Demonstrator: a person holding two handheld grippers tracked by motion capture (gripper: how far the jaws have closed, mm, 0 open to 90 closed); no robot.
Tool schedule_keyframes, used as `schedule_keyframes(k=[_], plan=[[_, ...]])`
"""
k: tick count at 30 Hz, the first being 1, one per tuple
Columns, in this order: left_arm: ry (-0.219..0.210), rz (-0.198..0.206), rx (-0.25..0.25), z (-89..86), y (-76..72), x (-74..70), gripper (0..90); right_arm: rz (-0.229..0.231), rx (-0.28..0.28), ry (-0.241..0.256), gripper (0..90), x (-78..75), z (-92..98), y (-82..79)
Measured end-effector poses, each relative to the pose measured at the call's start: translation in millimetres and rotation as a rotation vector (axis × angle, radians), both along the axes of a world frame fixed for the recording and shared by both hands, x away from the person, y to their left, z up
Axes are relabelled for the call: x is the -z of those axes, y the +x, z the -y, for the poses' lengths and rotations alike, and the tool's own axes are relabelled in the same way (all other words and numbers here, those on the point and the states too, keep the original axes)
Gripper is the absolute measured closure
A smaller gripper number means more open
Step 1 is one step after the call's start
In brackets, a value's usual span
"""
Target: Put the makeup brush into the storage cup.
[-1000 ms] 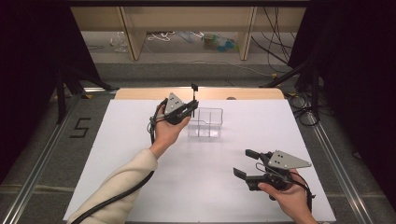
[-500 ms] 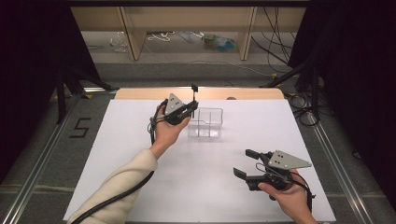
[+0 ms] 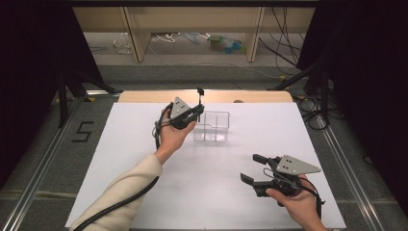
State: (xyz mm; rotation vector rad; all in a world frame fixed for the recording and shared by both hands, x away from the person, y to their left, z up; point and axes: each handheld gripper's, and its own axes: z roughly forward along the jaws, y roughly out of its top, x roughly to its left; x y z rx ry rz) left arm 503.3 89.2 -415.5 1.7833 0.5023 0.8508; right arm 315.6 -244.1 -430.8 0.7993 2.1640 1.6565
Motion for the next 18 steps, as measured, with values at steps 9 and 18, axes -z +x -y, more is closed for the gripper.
schedule_keyframes(k=[9, 18], plan=[[0.014, 0.0, -0.002, 0.5, 0.2, 2.3, 85.0, 0.005, 0.002, 0.008, 21.0, 0.6, -0.9, 0.2], [0.026, 0.003, 0.001, 0.4, 1.0, 3.6, 85.0, 0.005, 0.001, 0.009, 21.0, 0.6, -1.0, 0.1]])
